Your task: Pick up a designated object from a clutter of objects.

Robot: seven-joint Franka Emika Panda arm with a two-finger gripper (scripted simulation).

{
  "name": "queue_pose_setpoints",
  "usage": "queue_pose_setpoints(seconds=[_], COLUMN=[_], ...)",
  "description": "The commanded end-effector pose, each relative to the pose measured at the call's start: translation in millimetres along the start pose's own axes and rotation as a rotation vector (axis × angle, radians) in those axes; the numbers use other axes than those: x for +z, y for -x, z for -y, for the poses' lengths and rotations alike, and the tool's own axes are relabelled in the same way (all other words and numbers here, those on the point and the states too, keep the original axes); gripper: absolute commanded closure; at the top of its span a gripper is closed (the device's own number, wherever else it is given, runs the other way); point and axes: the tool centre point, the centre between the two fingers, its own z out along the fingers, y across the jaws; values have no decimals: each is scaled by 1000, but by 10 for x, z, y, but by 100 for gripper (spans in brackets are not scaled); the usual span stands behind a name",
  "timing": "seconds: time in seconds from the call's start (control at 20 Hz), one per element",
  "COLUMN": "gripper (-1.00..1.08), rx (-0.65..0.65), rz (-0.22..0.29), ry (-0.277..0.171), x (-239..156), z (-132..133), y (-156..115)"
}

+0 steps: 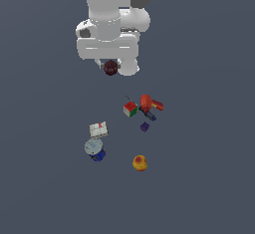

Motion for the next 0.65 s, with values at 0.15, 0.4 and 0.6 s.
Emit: queue_pose_setpoints(seconds=[0.15, 0.4, 0.6], gripper=[108, 108, 108], rx=[0, 0, 0], rz=[0, 0, 0], ry=[-1, -2, -2], x=[-308, -458, -494], z=[99, 146, 156], y=[-35, -63, -74])
